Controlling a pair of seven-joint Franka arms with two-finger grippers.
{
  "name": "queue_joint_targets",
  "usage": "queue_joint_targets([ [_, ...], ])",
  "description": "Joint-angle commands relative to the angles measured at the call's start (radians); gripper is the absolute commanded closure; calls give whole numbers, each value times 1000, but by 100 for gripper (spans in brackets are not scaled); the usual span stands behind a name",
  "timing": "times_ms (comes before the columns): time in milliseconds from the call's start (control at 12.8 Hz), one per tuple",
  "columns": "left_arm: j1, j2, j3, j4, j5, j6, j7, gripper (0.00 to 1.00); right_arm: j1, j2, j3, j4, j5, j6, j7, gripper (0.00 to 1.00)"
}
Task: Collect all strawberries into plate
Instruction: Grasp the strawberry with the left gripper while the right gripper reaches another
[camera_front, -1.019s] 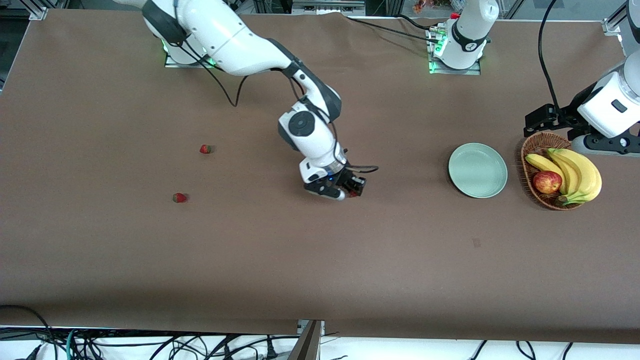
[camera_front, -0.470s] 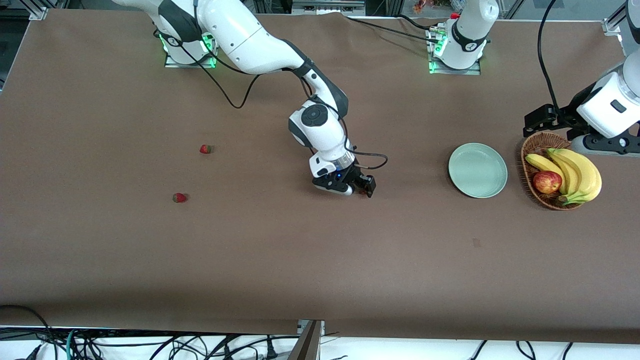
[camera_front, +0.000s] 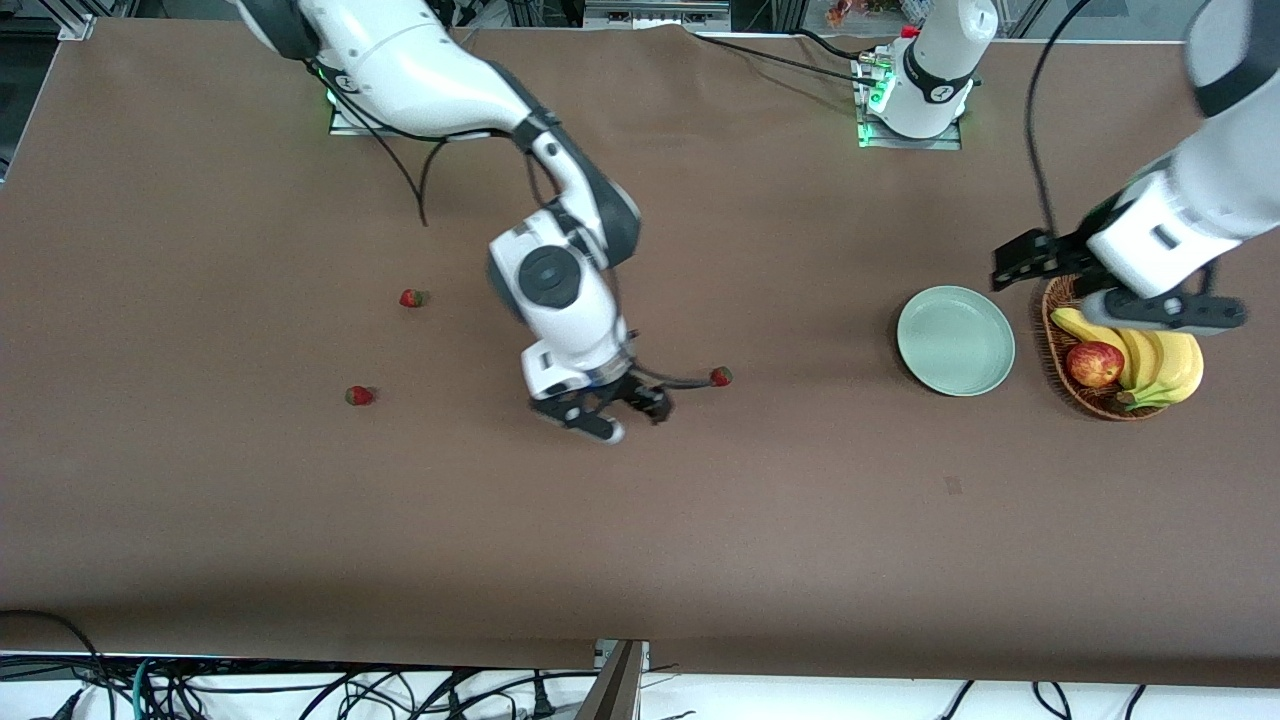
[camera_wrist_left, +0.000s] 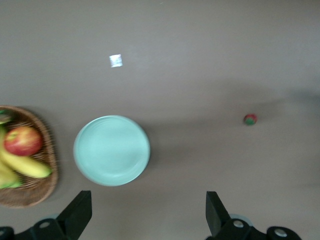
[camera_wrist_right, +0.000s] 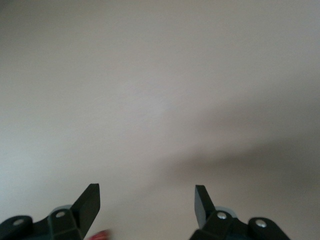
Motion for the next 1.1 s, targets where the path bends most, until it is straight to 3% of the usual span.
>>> queue_joint_targets([
  [0,-14,104,-104,-6,-10,124,-148,0,-71,-135,-15,-199,10,-57,-207,15],
  [157,-29,190,-176,-6,15,234,-258,0,-81,-244,-95,-376,10,-50,-393,15],
  [549,-196,418,-177,-4,206,501,-519,0,-82,-468,-256,-722,11,-48,-595,15],
  [862,-285,567,-174,-6,402,653,-752,0,-82,-623,-264,-1036,83,87,-596,15],
  [1019,-288,606,-174,-6,441,689,-774,0,-82,-631,-264,-1122,123,134,-593,15],
])
